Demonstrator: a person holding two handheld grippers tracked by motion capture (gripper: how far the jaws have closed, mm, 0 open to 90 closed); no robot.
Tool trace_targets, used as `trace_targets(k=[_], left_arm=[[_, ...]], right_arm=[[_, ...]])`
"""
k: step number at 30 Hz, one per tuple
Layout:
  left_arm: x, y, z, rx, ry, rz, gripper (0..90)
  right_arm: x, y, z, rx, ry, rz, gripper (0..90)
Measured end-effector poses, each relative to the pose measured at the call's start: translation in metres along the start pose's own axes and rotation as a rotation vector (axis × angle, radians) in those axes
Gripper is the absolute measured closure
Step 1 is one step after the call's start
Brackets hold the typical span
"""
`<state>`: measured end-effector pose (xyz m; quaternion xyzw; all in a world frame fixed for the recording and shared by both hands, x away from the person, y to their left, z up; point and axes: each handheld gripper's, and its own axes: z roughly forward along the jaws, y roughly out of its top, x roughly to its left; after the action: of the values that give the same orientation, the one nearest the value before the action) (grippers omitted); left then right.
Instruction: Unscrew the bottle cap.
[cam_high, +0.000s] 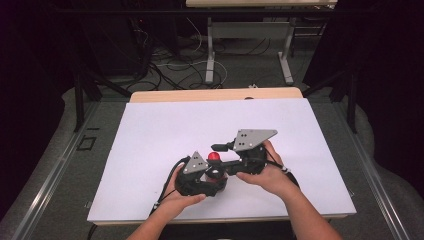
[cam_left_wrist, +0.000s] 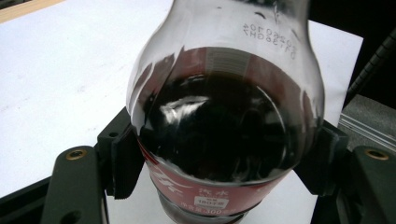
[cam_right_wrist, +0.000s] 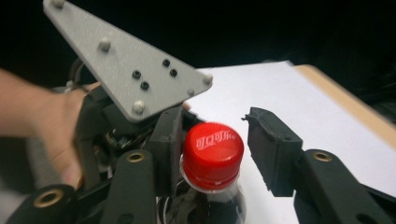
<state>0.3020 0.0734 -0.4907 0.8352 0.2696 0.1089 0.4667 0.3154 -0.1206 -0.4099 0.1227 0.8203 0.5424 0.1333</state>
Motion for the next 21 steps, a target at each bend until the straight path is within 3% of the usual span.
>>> trace_targets(k=[4,6,8,10,14,21], left_arm=[[0.000,-0.001,0.000,-0.002,0.004,-0.025,29.4],[0.001,-0.001,0.000,-0.010,-0.001,-0.040,29.4],[0.002,0.000,-0.001,-0.001,0.006,-0.032,29.4],[0.003,0.000,-0.002,0.004,0.002,-0.034,29.4],[0.002,0.000,-0.001,-0.011,0.014,-0.039,29.4],[0.001,0.000,0.000,-0.008,0.023,-0.033,29.4]], right_arm=[[0.014,0.003,0.005,-0.025,-0.108,0.098,52.6],[0.015,0.003,0.005,-0.020,-0.131,0.108,52.5],[0.021,0.005,0.009,-0.012,-0.194,0.145,52.3],[0.022,0.006,0.010,0.009,-0.236,0.143,53.1],[0.024,0.007,0.012,-0.002,-0.273,0.184,53.1],[0.027,0.005,0.021,0.015,-0.319,0.188,53.9]])
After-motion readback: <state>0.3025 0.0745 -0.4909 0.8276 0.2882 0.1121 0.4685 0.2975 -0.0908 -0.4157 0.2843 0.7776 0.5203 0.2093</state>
